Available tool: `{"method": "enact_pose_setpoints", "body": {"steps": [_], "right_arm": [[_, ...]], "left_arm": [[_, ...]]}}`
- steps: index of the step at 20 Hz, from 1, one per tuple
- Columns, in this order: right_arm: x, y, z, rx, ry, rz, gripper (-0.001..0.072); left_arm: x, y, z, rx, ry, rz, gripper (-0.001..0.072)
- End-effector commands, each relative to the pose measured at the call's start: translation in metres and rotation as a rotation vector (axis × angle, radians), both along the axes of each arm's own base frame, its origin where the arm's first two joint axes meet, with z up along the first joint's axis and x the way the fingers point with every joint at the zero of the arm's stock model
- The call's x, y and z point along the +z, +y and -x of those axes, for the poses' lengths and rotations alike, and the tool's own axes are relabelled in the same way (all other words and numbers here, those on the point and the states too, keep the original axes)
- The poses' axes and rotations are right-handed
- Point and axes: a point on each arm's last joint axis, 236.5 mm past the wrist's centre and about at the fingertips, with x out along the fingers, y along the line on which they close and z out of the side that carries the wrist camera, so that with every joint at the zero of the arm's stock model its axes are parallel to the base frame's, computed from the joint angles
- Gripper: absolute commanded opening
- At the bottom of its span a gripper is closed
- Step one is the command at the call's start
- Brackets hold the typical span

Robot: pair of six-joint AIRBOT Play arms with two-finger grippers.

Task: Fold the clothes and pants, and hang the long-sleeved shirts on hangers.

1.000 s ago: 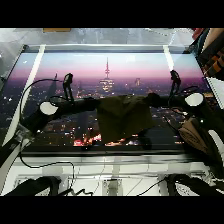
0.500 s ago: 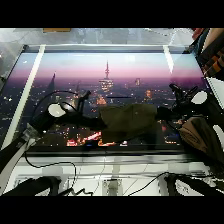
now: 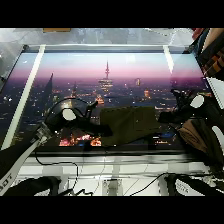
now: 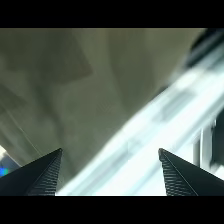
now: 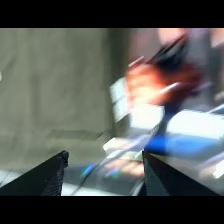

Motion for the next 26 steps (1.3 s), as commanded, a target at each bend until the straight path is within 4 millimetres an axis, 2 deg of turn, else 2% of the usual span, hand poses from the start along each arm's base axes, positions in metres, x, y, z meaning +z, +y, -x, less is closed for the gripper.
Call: {"method": "enact_pose_setpoints", "body": {"steps": [1,3,4,6,7,8,9,10,11,12,15,19,22,25,26], "right_arm": [[0.029,-0.046,-0.055,-0.053,-0.208,0.185,0.0524],[0.04,-0.066,-0.075,-0.116,-0.245,0.205,0.0521],[0.033,-0.074,-0.076,-0.145,-0.204,0.19,0.0521],[0.003,-0.084,-0.062,-0.184,-0.038,0.098,0.0517],[-0.01,-0.073,-0.053,-0.167,0.038,-0.011,0.0493],[-0.016,-0.051,-0.046,-0.124,0.096,-0.175,0.0472],[-0.011,-0.022,-0.039,-0.051,0.126,-0.383,0.0472],[-0.003,-0.003,-0.037,-0.013,0.138,-0.535,0.0478],[-0.002,0.005,-0.037,-0.013,0.153,-0.609,0.054],[-0.009,0.006,-0.037,-0.012,0.166,-0.607,0.0611],[-0.038,0.005,-0.043,0.025,0.145,-0.499,0.0617],[-0.055,0.022,-0.057,0.085,0.096,-0.394,0.0616],[-0.07,0.013,-0.065,0.044,0.091,-0.304,0.0615],[-0.087,0.016,-0.056,-0.005,0.174,-0.331,0.0614],[-0.09,0.023,-0.051,-0.005,0.209,-0.367,0.0614]], "left_arm": [[0.017,0.014,-0.038,0.089,-0.065,0.02,0.072],[0.034,0.023,-0.056,0.128,-0.108,0.038,0.072],[0.041,0.027,-0.062,0.144,-0.125,0.044,0.072],[0.049,0.033,-0.068,0.161,-0.145,0.051,0.072],[0.051,0.033,-0.068,0.161,-0.151,0.052,0.072],[0.052,0.033,-0.068,0.161,-0.152,0.053,0.072],[0.052,0.033,-0.068,0.16,-0.152,0.053,0.072],[0.052,0.033,-0.068,0.16,-0.152,0.053,0.072],[0.052,0.033,-0.068,0.161,-0.152,0.053,0.072],[0.052,0.033,-0.068,0.161,-0.152,0.053,0.072],[0.051,0.033,-0.068,0.161,-0.152,0.053,0.072],[0.051,0.033,-0.068,0.161,-0.152,0.052,0.072],[0.051,0.033,-0.068,0.161,-0.152,0.052,0.072],[0.051,0.033,-0.068,0.161,-0.152,0.052,0.072],[0.051,0.033,-0.068,0.161,-0.152,0.052,0.072]]}}
